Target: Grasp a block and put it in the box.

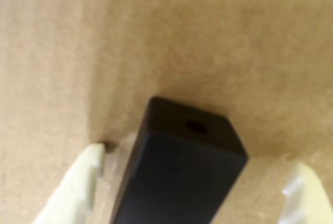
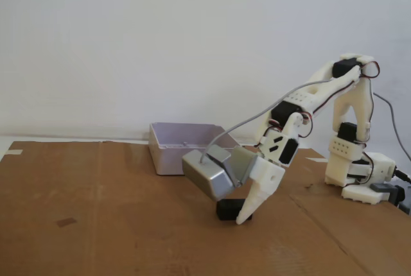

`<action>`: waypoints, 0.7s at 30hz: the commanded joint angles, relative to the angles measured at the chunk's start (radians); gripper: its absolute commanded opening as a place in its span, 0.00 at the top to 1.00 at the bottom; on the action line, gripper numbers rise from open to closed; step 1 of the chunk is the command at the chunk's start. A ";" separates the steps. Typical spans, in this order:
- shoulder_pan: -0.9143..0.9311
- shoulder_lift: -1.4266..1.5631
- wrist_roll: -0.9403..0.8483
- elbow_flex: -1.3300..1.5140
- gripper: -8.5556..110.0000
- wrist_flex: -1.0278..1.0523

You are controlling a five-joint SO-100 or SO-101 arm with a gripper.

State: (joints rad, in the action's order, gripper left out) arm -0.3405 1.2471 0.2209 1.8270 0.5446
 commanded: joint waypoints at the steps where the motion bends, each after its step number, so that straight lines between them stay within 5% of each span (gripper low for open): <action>1: 0.018 0.029 0.000 -0.064 0.58 0.006; 21: 0.017 0.029 0.118 -0.063 0.58 0.018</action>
State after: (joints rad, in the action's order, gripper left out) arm -0.3390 1.2471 0.3329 1.8270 0.5614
